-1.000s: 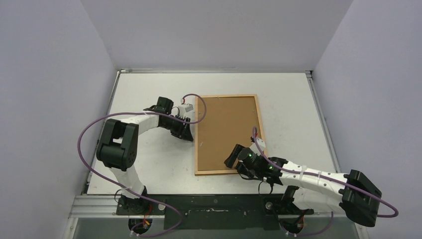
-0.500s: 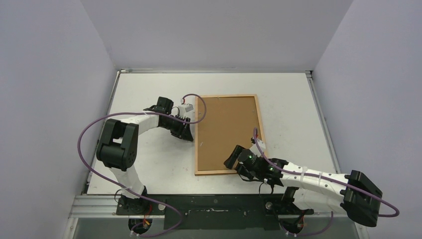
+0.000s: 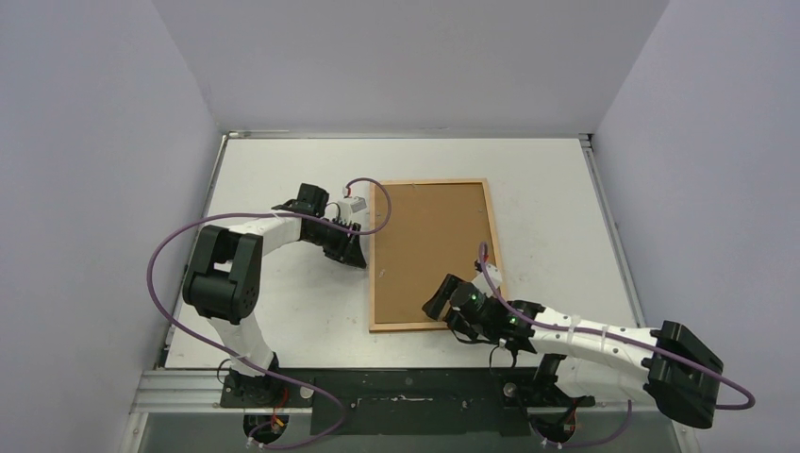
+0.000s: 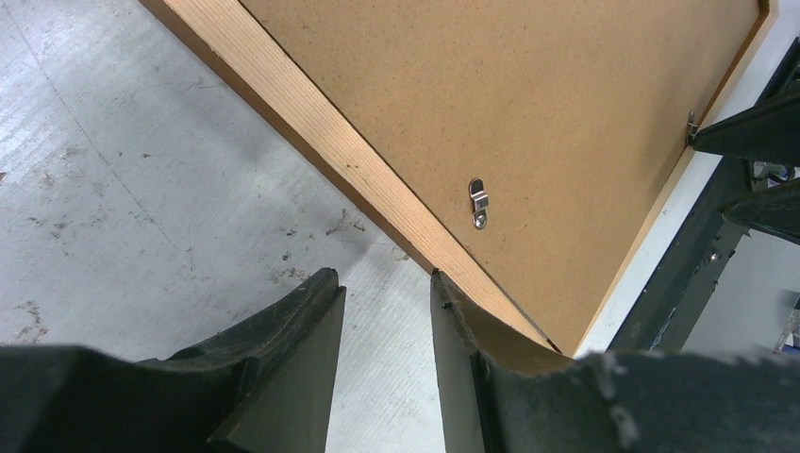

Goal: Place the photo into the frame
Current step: Install the photo frame at the center of the board.

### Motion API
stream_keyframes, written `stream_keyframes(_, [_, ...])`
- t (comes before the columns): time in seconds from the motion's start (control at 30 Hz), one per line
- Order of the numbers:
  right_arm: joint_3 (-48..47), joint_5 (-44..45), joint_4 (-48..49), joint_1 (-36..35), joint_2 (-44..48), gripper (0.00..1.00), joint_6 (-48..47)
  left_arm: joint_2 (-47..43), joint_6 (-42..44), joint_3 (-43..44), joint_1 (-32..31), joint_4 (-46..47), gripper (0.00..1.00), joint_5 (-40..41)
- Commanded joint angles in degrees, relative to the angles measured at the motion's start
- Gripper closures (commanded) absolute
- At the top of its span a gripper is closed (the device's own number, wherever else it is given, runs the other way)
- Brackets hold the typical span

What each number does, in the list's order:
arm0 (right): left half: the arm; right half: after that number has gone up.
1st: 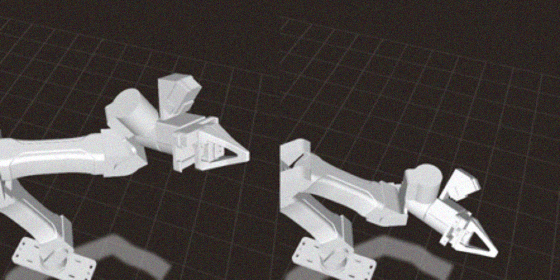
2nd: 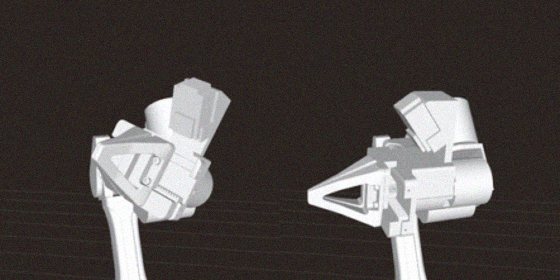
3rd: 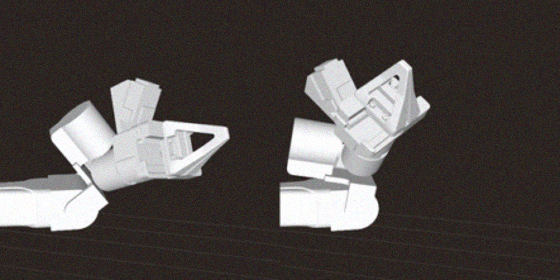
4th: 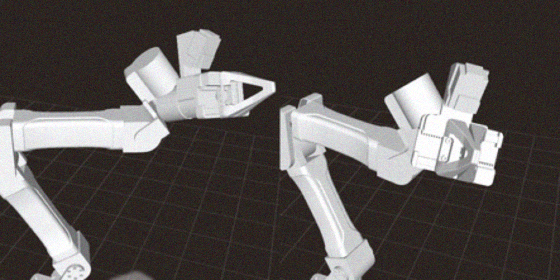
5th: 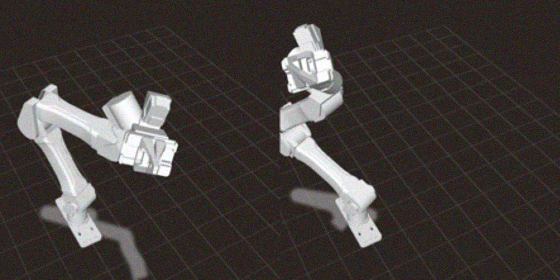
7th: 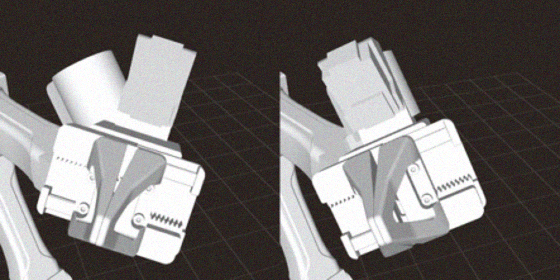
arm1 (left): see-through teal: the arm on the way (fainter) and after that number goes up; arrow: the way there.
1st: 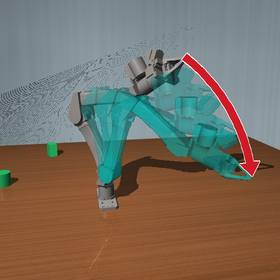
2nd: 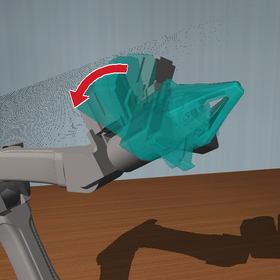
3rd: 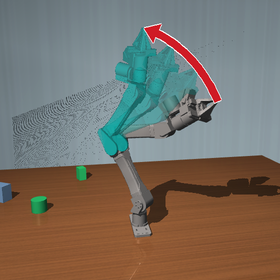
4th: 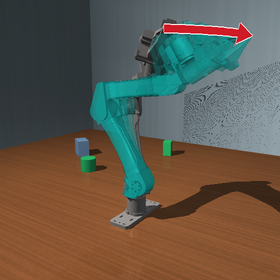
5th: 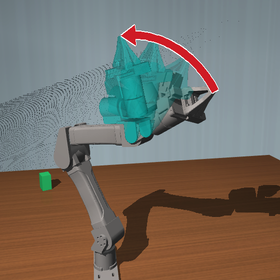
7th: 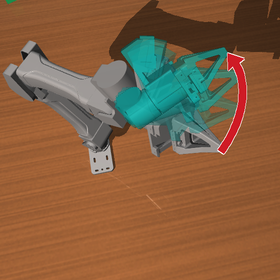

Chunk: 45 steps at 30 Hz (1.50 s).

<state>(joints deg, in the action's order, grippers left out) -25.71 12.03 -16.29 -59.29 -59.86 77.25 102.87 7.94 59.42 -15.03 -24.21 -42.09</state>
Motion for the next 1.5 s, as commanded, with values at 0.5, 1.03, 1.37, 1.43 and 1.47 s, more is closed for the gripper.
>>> stream_keyframes(0.5, [-6.18, 6.71, 2.93, -0.24, -0.07, 0.22, -5.15, -1.49, 1.39, 3.57, 0.51, -2.15, 0.63, -2.78])
stream_keyframes(1.03, [-35.88, -3.23, 5.31, 23.21, -21.53, 0.13, -35.61, 5.23, -12.68, 15.63, 4.07, 1.84, 0.52, -0.54])
stream_keyframes(1.37, [-38.36, -1.22, 2.16, 38.21, -26.08, 0.02, -38.84, 17.75, -9.56, 33.83, 6.72, -6.79, 0.50, -4.10])
stream_keyframes(1.43, [-38.19, -6.08, 4.23, 42.81, -28.89, 0.00, -39.35, 16.08, -5.42, 29.85, 6.66, -6.97, 0.50, -5.44])
stream_keyframes(1.47, [-38.68, -7.76, 5.12, 44.55, -30.61, 0.00, -39.37, 14.51, -2.83, 27.40, 6.53, -6.96, 0.50, -5.76])
